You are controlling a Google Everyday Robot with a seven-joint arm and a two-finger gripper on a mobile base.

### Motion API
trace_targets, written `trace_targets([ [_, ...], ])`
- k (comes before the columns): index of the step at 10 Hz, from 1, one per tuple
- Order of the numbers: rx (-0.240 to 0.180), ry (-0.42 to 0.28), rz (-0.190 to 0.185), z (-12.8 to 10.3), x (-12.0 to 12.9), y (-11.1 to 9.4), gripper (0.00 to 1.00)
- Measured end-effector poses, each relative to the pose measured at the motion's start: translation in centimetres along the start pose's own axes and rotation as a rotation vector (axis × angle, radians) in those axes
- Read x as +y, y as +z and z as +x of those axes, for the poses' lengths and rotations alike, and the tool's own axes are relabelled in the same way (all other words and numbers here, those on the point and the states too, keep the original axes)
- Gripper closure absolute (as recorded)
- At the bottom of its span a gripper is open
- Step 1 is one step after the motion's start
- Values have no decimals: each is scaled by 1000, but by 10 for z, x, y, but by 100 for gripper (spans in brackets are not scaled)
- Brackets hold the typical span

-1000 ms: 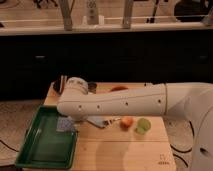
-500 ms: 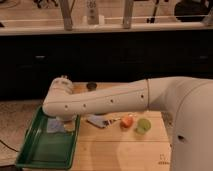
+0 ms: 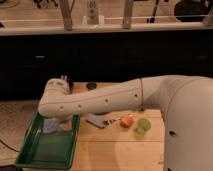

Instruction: Wipe tray with sponge

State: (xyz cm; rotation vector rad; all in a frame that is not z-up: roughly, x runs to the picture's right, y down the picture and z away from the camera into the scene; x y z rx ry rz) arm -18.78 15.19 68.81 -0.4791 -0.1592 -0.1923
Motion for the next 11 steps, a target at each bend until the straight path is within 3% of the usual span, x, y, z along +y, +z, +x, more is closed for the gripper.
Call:
trace_targets([
  [11,-45,-71,34,-28,-12,28,99],
])
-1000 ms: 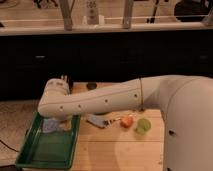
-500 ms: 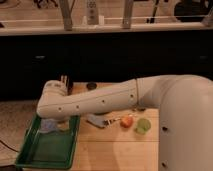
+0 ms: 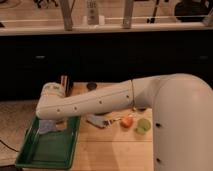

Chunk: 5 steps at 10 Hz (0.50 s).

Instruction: Wipe tray with sponge

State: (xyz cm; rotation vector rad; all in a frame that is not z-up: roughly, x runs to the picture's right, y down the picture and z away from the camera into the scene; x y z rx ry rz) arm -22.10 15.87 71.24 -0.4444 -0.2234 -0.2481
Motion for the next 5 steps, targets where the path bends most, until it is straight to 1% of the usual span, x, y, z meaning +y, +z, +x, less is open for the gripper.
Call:
trace_targets([
  [1,-6,-12,2,-5,-1,2,99],
  [3,-13,-21,3,-7,-3,9,99],
  [5,-23,-36,4,-14,-4,15,99],
])
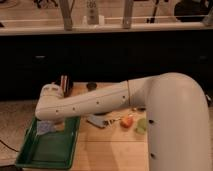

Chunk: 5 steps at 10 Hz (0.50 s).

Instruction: Wipe tray with sponge

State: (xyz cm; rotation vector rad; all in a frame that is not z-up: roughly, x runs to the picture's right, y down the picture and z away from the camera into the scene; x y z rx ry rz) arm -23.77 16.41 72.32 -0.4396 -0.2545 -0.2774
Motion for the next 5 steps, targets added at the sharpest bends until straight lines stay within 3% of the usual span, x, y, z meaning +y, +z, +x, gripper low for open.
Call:
trace_targets([
  [5,-17,-33,5,-11,-2,13,99],
])
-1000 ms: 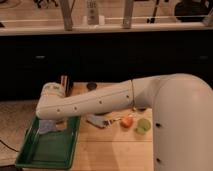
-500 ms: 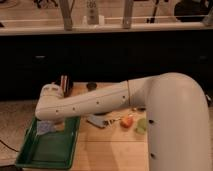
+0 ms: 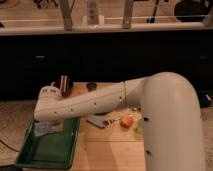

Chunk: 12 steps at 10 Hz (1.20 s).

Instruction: Wipe tray with sponge

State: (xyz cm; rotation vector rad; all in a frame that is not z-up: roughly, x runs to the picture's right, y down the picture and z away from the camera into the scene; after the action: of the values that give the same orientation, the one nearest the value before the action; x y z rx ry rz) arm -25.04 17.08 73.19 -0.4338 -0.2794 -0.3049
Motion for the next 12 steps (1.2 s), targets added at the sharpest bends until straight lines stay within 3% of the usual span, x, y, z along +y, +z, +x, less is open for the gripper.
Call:
trace_targets([
  [12,-70,-106,2,-22,11,32,99],
])
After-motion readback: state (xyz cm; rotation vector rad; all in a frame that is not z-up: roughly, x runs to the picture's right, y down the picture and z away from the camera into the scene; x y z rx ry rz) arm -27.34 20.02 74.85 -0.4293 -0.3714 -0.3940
